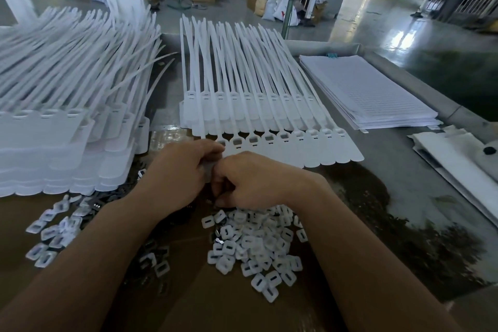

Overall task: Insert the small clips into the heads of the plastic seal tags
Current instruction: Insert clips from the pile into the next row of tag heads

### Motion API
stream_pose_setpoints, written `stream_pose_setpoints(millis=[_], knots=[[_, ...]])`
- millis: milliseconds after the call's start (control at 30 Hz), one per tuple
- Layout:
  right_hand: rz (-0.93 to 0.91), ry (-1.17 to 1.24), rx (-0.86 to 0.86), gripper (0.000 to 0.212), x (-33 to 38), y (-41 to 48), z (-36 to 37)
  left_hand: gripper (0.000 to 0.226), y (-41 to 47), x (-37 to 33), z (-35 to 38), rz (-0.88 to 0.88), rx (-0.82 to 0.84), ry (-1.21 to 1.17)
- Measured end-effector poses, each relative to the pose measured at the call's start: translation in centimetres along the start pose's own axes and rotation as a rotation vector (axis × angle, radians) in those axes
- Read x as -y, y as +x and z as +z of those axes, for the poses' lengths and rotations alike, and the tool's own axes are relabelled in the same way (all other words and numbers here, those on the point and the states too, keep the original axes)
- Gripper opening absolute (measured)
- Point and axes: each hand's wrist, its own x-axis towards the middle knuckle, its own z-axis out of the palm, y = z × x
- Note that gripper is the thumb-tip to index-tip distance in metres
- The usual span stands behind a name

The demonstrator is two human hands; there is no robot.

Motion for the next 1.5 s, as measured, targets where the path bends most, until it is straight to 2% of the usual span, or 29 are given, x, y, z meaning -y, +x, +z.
stream_pose_setpoints(millis=[100,200,300,400,600,733,900,1133,1333,1500], knots=[[-0.017,0.006,0.015,0.006,-0.3,-0.1,0.0,0.049,-0.1,-0.1,0.0,0.005,0.000,-0.001],[-0.021,0.111,-0.032,0.008,-0.8,-0.4,-0.3,0.044,-0.3,-0.3,-0.1,0.005,-0.012,0.014],[-0.022,0.298,-0.145,0.017,-1.5,-1.0,-0.8,0.046,-0.5,-0.5,-0.1,-0.011,-0.006,0.013],[-0.016,0.362,-0.295,0.018,-2.4,-1.5,-1.6,0.053,-0.5,-0.5,0.0,-0.043,-0.016,0.038],[0.270,0.442,-0.704,0.022,-6.7,-1.9,-2.9,0.053,-0.6,-0.6,-0.1,-0.065,-0.008,-0.035],[0.495,0.410,-0.853,0.019,-9.5,-2.3,-3.0,0.057,-0.4,-0.6,-0.2,-0.069,-0.007,-0.050],[0.619,0.455,-0.781,0.030,-10.8,-2.2,-2.7,0.059,-0.4,-0.3,-0.2,-0.069,0.006,-0.073],[0.636,0.429,-0.715,0.031,-11.0,-2.1,-2.8,0.057,-0.2,-0.3,-0.1,-0.074,0.006,-0.082],[0.646,0.399,-0.755,0.022,-10.9,-1.9,-2.8,0.055,-0.1,-0.7,-0.2,-0.074,-0.001,-0.094],[0.643,0.469,-0.799,0.022,-11.1,-1.9,-2.7,0.055,-0.1,-0.7,-0.2,-0.063,-0.002,-0.086]])
